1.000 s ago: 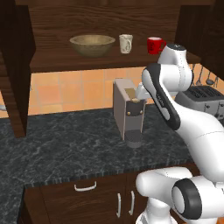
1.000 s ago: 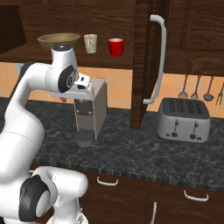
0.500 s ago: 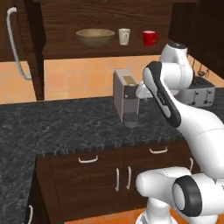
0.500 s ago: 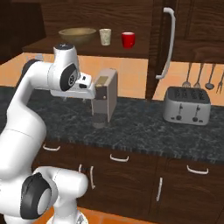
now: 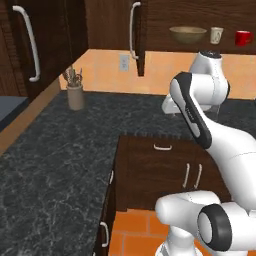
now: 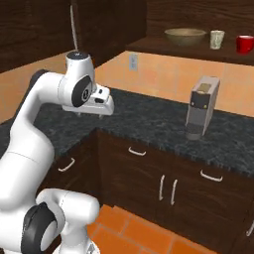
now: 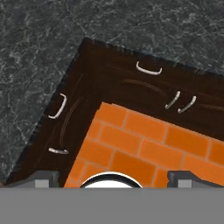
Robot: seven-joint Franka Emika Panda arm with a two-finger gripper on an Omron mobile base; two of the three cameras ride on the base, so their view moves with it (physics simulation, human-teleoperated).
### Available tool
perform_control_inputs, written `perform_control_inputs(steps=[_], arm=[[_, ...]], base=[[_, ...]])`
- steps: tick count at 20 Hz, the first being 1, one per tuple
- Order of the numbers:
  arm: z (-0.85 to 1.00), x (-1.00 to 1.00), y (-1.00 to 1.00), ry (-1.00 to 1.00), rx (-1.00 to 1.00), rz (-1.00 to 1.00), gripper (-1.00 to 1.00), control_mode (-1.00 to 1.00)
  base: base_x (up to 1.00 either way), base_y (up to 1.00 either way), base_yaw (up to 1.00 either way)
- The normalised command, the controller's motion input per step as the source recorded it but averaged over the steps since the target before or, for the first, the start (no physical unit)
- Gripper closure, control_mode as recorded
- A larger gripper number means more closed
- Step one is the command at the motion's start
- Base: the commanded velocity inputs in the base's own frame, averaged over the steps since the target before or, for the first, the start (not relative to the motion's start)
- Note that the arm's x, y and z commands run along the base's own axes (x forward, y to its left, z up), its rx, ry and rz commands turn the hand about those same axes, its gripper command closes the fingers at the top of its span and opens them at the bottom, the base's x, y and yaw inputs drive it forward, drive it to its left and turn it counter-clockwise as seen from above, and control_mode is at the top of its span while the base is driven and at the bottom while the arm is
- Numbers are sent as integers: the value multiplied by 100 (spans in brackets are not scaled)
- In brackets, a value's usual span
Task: Gather all objects into one cabinet and sort the glasses and bowls to opposite sides.
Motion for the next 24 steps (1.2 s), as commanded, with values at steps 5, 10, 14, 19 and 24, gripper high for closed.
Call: perform_control_inputs(steps=[5,10,14,19,24], arm=[[0,0,0,0,0,0,-100,100],[0,0,0,0,0,0,-100,100],[0,0,0,0,0,0,-100,100],[0,0,0,0,0,0,-100,100],[0,0,0,0,0,0,-100,100]], base=[[-49,16,70],[-66,11,59],[-71,45,47],[-65,57,30],[-41,54,22]])
